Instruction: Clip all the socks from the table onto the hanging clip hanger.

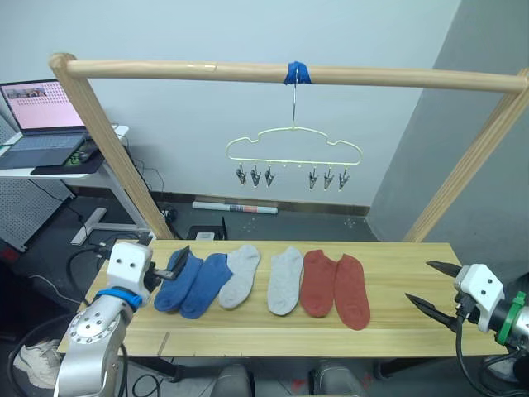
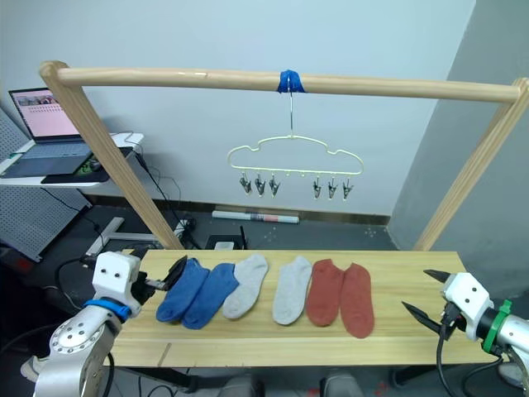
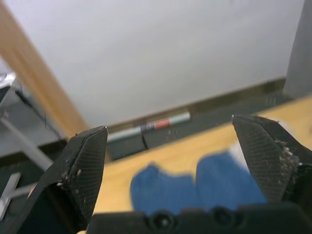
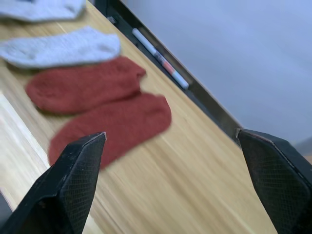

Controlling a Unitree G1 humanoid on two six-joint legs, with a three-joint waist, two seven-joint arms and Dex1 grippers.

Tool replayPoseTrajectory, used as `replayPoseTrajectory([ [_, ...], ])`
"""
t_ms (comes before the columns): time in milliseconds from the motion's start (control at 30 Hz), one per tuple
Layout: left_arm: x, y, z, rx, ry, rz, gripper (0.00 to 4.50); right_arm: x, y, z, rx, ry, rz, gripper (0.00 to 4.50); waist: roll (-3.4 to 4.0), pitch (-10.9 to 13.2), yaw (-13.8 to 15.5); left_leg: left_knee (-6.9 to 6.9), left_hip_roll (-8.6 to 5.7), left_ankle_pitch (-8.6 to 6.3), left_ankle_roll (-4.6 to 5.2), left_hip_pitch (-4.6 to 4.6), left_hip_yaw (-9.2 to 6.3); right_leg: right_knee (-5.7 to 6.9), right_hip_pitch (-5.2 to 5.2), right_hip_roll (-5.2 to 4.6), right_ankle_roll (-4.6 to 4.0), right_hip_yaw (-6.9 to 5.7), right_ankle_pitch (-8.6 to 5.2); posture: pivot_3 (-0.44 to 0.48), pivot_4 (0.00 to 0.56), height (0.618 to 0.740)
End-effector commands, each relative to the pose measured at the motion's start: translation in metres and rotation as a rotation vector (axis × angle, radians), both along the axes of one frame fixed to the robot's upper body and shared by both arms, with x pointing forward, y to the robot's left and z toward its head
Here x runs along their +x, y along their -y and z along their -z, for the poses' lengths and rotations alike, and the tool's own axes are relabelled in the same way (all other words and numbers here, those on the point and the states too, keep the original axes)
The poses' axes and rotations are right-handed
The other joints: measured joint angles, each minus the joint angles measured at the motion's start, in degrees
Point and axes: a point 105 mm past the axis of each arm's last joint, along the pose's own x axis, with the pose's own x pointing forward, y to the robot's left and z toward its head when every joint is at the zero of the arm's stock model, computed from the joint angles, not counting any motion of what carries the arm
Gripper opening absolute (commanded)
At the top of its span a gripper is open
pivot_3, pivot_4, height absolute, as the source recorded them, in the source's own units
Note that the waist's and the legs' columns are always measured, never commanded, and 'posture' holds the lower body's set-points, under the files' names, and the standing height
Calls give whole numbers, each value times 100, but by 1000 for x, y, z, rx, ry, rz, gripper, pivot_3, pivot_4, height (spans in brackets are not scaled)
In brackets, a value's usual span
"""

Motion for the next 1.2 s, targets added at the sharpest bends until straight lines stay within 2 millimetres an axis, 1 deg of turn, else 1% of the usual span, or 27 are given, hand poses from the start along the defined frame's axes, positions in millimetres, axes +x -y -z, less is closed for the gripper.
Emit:
replayPoseTrajectory([
  [33,9,11,-24,-18,95,5,4480,9,-33,-33,72,96,-73,4500,-14,103,-52,0,0,0,0,1,-1,2,1,1,0,0,0,-110,175,740],
  [100,17,18,-33,-41,138,16,4480,14,-54,-50,117,136,-115,4500,-24,207,-93,1,1,1,2,-13,-5,8,10,5,0,-1,0,-121,196,740],
  [167,23,27,-42,-64,173,38,4480,17,-69,-64,152,165,-147,4500,-32,303,-107,3,0,2,3,-27,-10,10,10,6,2,-2,1,-127,215,740],
  [200,29,34,-47,-82,195,61,4480,20,-78,-72,172,182,-167,4500,-42,353,-107,4,-1,2,3,-33,-14,8,8,7,2,-4,1,-128,225,740],
  [267,38,46,-56,-114,233,87,4125,23,-90,-83,200,206,-197,4500,-48,446,-106,3,-2,2,3,-43,-20,7,5,10,4,-5,2,-137,239,740],
  [300,41,49,-58,-125,245,90,3903,23,-94,-86,208,210,-203,4500,-54,484,-100,3,-4,2,3,-48,-23,5,3,11,6,-6,3,-140,242,740],
  [367,47,50,-63,-147,265,77,3299,24,-100,-91,222,221,-213,4500,-63,538,-92,3,-7,2,3,-55,-31,4,3,11,16,-9,-1,-152,251,740],
  [400,51,52,-64,-154,272,75,2992,25,-103,-95,232,227,-216,4500,-67,557,-96,0,-7,1,3,-56,-31,3,4,11,47,-10,8,-159,257,740],
  [433,53,53,-65,-158,276,74,2721,26,-105,-97,239,231,-217,4500,-68,583,-108,-1,-7,-1,4,-57,-31,2,3,11,50,-11,5,-162,259,740],
  [533,60,58,-68,-176,295,73,2721,24,-112,-104,257,239,-222,4500,-71,679,-127,-2,-7,-4,6,-58,-30,0,2,10,53,-9,3,-178,271,740],
  [700,79,73,-74,-252,323,82,2721,25,-126,-123,297,273,-250,4500,-76,813,-183,3,-7,-3,5,-60,-32,4,0,10,61,-10,9,-209,289,740],
  [800,86,80,-78,-269,340,100,2721,24,-130,-127,304,276,-253,4500,-96,846,-247,5,-7,-3,5,-64,-33,1,-1,11,64,-10,11,-225,297,740],
  [900,96,86,-84,-279,363,110,2721,23,-132,-130,307,274,-252,4500,-96,864,-282,3,-7,-3,5,-84,-35,-6,-13,10,65,-13,11,-242,303,740],
  [1200,111,86,-96,-333,408,68,2721,21,-136,-139,315,276,-252,4500,-102,911,-399,6,-9,-2,5,-153,-36,4,-88,11,70,-13,15,-274,312,740],
])
